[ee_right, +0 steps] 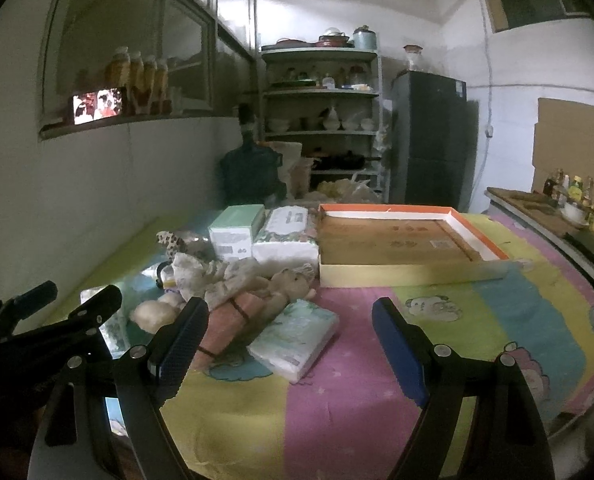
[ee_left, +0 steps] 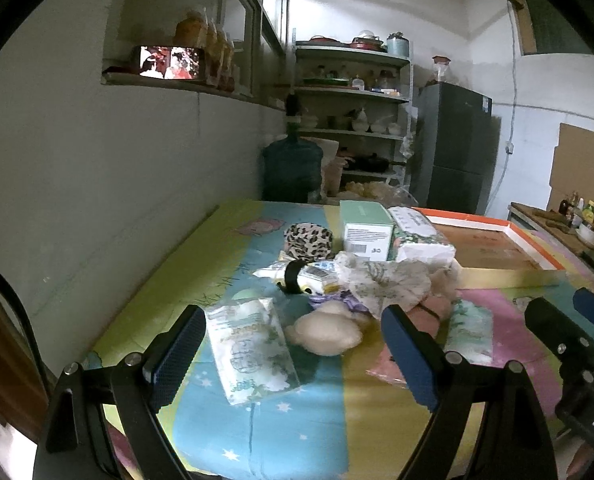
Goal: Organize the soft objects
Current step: 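Reach the left tool to the white tissue pack and close on it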
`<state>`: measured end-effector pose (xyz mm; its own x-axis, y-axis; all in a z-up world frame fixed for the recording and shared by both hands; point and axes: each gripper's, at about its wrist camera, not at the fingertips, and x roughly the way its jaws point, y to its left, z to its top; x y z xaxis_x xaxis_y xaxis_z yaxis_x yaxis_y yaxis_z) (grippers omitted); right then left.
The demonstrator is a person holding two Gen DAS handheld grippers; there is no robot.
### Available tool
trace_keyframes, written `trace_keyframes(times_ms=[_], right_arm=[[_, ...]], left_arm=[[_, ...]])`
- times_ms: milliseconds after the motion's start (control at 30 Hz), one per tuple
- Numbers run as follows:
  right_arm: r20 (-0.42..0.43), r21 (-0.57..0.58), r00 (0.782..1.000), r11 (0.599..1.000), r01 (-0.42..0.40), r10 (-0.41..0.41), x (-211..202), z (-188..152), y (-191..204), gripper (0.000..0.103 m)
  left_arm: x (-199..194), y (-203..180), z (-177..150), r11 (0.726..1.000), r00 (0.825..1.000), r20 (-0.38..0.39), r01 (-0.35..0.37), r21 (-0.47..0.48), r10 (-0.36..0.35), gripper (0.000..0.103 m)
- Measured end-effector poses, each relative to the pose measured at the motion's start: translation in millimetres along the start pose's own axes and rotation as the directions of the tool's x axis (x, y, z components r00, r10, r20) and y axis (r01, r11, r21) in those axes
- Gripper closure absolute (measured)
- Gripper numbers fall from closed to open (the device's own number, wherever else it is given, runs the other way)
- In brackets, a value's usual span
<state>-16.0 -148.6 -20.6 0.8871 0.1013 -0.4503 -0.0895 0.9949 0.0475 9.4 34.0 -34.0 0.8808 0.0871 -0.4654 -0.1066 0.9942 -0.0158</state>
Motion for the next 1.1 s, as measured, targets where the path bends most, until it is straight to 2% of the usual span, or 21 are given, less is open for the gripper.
trace_keyframes(times_ms=[167,500,867,900,967,1100], right_arm=[[0.006,-0.003,0.999,0.999,-0.042,0.042,5,-8,5,0.018],[-0.032,-0.051,0.990,0.989,-0.140,0.138,27,-29,25,0.018],[-0.049,-0.039,0.986,0.986,-0.163,0.161,41,-32,26,0.018],[-0.052,-0.038,0.986,0.986,-0.161,0.158,43,-32,24,0.018],[-0.055,-0.034,0.987,0.987,-0.155,0.153,45,-33,22,0.018],[-0.059,-0.022,0.989,0.991,-0.135,0.133,50,-34,16,0.018]], left_arm=[[1,13,-16,1.000,0.999,0.036,-0.014,-0.013,0.015,0.013],[14,39,-44,0.996,0.999,0.035,-0.013,-0.088,0.016,0.013],[41,45,-44,0.992,1.000,0.013,0.001,-0.124,0.000,0.014],[45,45,-44,0.992,1.000,0.006,0.004,-0.128,-0.003,0.016],[50,45,-43,0.991,1.000,-0.005,0.004,-0.134,-0.005,0.026],[60,44,-44,0.991,0.999,-0.033,0.003,-0.134,-0.008,0.037]])
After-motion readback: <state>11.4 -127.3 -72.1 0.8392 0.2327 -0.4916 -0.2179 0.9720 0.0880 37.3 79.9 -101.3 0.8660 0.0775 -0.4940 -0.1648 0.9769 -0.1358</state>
